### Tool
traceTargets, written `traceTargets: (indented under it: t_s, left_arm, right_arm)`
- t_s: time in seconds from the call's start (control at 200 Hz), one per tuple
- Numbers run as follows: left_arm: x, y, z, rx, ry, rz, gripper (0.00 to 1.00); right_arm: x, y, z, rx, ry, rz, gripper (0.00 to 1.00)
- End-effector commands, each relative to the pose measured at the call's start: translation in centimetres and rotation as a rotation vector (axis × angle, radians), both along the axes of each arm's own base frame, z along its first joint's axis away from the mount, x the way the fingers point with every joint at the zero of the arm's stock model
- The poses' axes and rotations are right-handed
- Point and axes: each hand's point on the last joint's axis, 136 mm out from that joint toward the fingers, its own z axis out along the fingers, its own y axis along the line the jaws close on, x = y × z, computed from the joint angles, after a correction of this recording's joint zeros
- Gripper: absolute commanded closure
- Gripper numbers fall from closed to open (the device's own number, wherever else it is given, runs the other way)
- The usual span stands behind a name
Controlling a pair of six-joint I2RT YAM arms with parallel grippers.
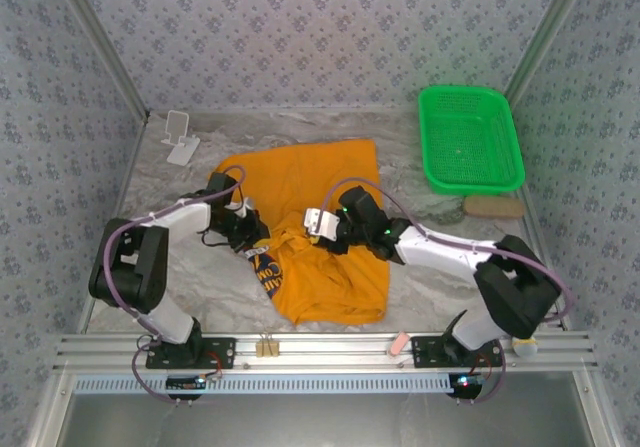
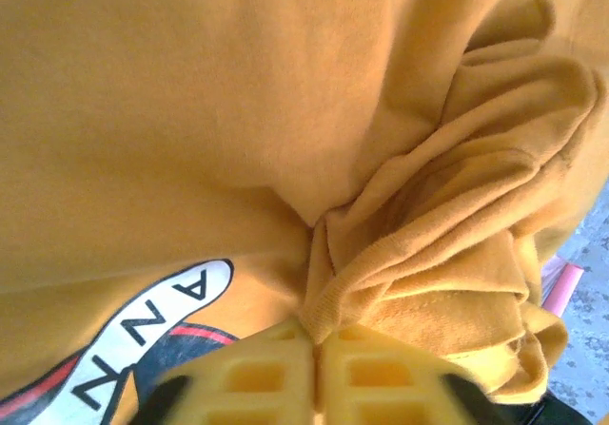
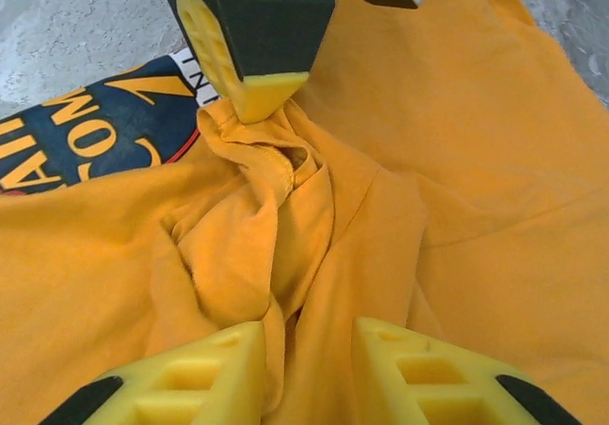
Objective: Fold the inside-out t-shirt
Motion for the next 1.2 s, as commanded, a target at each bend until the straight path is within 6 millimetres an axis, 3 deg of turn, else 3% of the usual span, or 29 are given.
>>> traceTargets:
  t_s: [0.0,0.1,0.175,0.3,0.415,0.505,0.59,0.67,0.715,0.765,0.8,0.95,1.194]
  left_arm:
    - [-0.3,1.4,0.5,0.005,0.010,0.031,0.73]
    - [0.1,1.3,2.1,0.014,-0.049,0.023,0.58]
    - [-0.4,0.9,2.4,0.027,-0.043,0.003,0.53]
    - [-1.7,-0.3,0.2,0.031,0.028,0.008,0.51]
    - [-2.1,-1.2,-1.4,0.034,0.067,0.007,0.51]
    - [-1.4,-1.4,-1.4,0.055,0.044,0.018,0.51]
    - [-0.5,-1.3,-1.2,0.077,0.024,0.029,0.52]
    - [0.0,-0.8,-1.2,0.118,0.019,0.031,0.58]
    - [0.4,-0.7,-1.2,0.131,0.009,0.031,0.68]
    - [0.7,-0.7,-1.2,0.141,0.000,0.029,0.91]
    - [0.9,-0.6,-1.2,0.145,-0.004,0.026,0.99]
    - [1.3,-0.3,-0.4,0.157,-0.025,0.015,1.00]
    - [0.8,-0.2,2.7,0.110,-0.072,0.006,1.00]
  right_arm:
    - [-0.7,1.3,-2.0,-0.055,0.039,0.027,0.71]
    - [-2.1,1.4,-4.3,-0.155,0.047,0.055,0.72]
    - [-3.2,1.3,-5.6,-0.204,0.049,0.074,0.78]
    - [-6.4,1.8,-5.0,-0.203,0.013,0.177,0.95]
    - [-9.6,2.3,-4.1,-0.169,-0.014,0.285,0.99]
    - [-10.5,2.3,-4.6,-0.175,0.027,0.309,0.98]
    - [-8.9,2.4,-3.5,-0.096,0.020,0.229,0.91]
    - [-5.7,2.3,-0.6,0.025,-0.006,0.090,0.68]
    - [-4.3,2.0,0.7,0.074,-0.011,0.040,0.61]
    - [-2.8,1.8,1.7,0.100,-0.016,0.007,0.60]
    - [-2.0,1.5,1.7,0.098,-0.018,-0.005,0.60]
    - [1.3,1.5,-0.1,0.003,-0.037,-0.007,0.61]
    - [1.6,2.5,-4.9,-0.192,-0.028,0.129,0.64]
